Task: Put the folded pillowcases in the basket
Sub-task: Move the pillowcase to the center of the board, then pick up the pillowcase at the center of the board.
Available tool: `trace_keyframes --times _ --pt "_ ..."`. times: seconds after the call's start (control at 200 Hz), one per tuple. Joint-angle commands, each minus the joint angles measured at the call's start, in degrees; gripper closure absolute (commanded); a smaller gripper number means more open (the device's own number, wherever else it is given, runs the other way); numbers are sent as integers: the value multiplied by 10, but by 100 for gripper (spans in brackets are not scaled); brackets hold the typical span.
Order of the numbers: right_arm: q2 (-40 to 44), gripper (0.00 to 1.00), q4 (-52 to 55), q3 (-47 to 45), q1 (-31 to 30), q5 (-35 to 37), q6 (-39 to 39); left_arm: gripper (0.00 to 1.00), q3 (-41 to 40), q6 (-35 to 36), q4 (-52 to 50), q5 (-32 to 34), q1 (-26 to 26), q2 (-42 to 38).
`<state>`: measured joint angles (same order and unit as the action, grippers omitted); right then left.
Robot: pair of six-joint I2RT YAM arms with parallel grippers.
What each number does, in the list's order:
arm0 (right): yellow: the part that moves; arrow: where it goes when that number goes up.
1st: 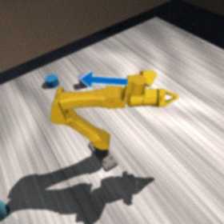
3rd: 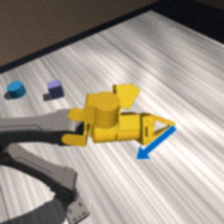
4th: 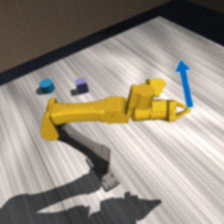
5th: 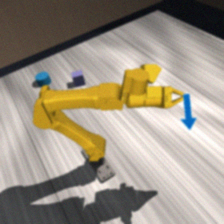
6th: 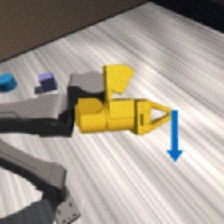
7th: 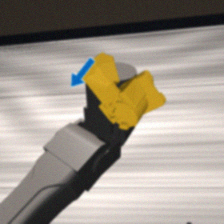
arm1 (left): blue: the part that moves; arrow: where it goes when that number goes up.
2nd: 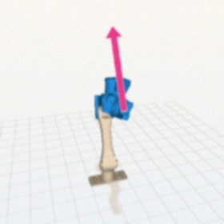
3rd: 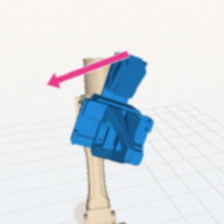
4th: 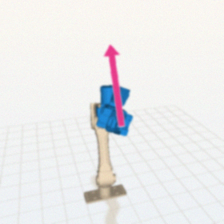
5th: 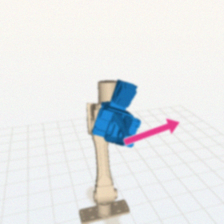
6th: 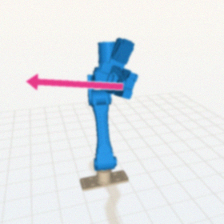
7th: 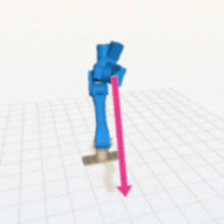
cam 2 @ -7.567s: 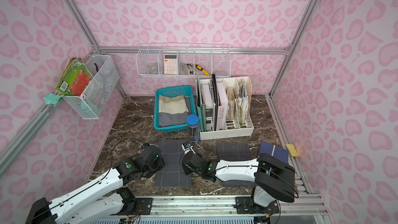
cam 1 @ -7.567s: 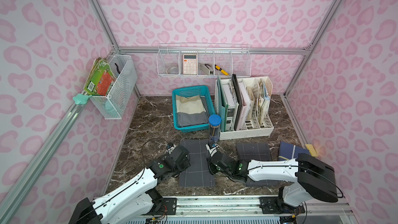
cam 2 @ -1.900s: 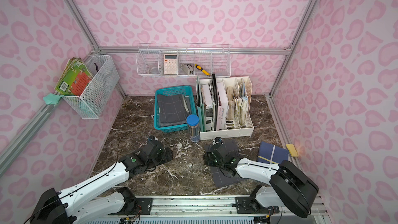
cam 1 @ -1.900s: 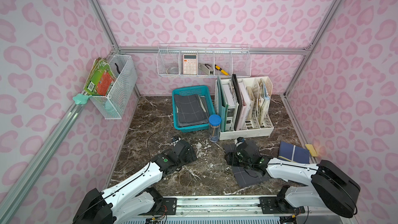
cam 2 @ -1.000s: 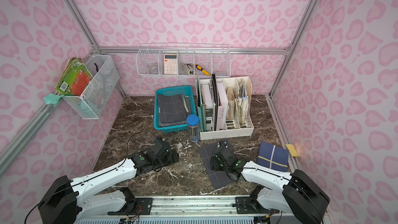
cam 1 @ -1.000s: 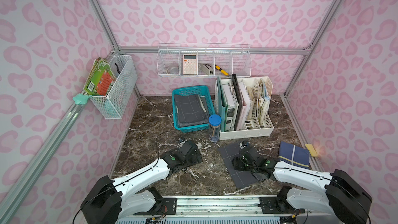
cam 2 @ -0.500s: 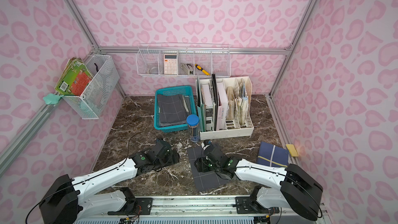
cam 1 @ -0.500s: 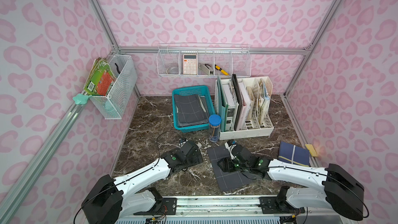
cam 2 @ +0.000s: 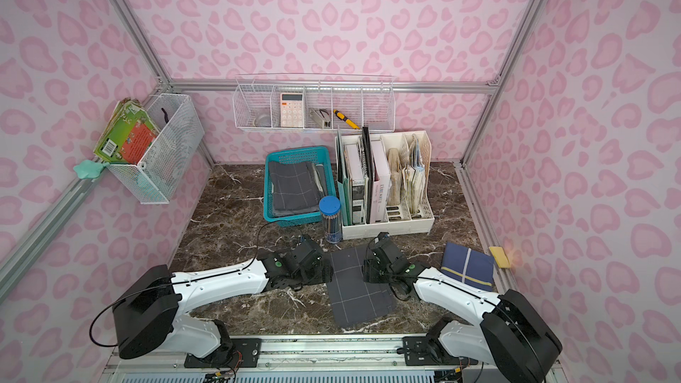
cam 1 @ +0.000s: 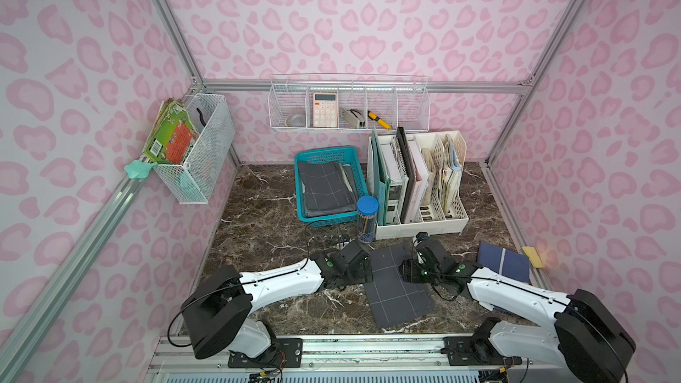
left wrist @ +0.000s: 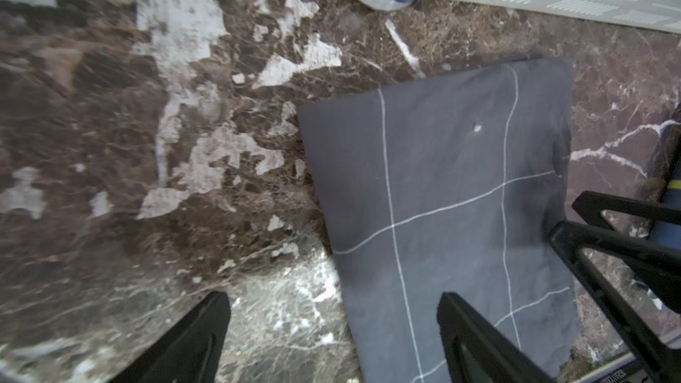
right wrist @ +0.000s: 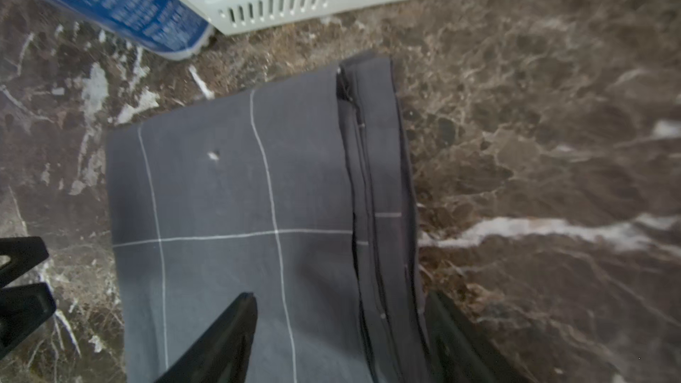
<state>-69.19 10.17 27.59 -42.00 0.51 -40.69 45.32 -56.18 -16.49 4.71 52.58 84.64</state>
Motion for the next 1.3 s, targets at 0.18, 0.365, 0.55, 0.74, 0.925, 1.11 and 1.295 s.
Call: trace_keyframes --times 0.18,0.365,0.55,0.74,0.925,1.11,1.295 --pt "-12 25 -48 -7 -55 -56 -10 7 19 -40 -44 18 -5 41" --pt "-44 25 -95 13 -126 -60 -18 7 -18 -43 -57 26 -35 -14" --pt "11 28 -59 4 -120 35 -23 7 -69 -34 -77 36 -68 -95" --pt "44 30 -45 -13 -75 45 -1 13 -92 -35 -58 5 -75 -103" --pt "27 32 -68 -29 -67 -16 -7 22 -99 -49 -30 -29 -72 -75" --pt "15 34 -125 -52 -75 -64 -16 28 -98 -54 -1 -48 -63 -43" --pt "-15 41 -148 -50 -86 -89 -23 42 -78 -51 1 -51 -59 -6"
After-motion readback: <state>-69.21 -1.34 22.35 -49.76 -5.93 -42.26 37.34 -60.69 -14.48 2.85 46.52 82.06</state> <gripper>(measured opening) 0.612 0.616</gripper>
